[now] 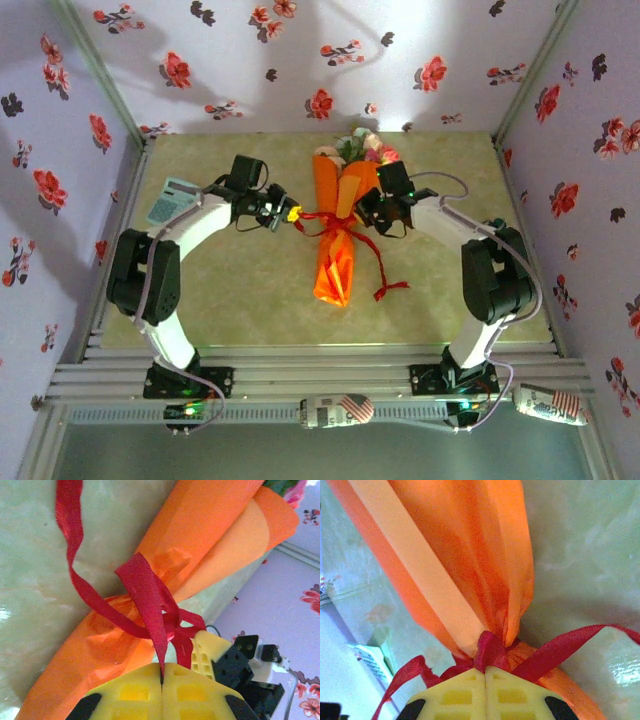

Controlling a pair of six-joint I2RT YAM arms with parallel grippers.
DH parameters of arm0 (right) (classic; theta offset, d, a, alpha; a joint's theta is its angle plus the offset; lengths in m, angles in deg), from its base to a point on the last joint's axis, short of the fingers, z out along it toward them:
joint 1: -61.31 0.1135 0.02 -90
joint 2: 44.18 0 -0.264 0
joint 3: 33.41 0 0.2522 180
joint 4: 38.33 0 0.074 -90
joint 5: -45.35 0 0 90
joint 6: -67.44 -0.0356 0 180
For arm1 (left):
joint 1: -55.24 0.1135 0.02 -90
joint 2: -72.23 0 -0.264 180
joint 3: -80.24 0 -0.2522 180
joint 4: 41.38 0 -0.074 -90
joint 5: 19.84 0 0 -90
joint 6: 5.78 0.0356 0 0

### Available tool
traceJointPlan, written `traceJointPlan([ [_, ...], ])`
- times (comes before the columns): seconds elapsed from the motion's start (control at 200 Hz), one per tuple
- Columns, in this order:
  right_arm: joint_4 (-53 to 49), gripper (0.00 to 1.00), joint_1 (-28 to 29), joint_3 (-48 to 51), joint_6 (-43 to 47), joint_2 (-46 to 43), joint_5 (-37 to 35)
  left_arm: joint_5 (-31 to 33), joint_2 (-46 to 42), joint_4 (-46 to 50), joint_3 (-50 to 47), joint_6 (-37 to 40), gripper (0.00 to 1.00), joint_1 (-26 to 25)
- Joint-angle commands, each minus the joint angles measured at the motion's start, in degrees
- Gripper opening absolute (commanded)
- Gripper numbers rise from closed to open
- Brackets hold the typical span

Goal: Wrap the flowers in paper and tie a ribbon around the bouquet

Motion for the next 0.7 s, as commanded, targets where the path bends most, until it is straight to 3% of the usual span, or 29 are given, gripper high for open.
traceJointPlan([
  [0.0,0.96,0.00,0.00,2.47,-5.80,-1.86,3.73,1.31,-2.18,5.98,0.68,1.42,0.09,-0.44],
  [0.205,6.14,0.00,-0.02,6.55,-12.60,-4.16,5.84,3.16,-4.81,10.34,-1.33,-3.73,0.38,-1.45],
  [0.29,7.47,0.00,0.02,7.25,-14.34,-4.73,6.22,5.44,-6.63,13.04,-1.19,-6.51,0.45,-1.91],
  [0.48,7.59,0.00,-0.01,7.16,-15.06,-5.30,6.20,9.57,-9.36,15.31,2.33,-13.98,0.53,-4.05],
  [0.695,9.10,0.00,-0.09,7.81,-16.64,-5.61,6.69,5.84,-0.66,15.42,11.14,-19.37,0.57,-10.49],
])
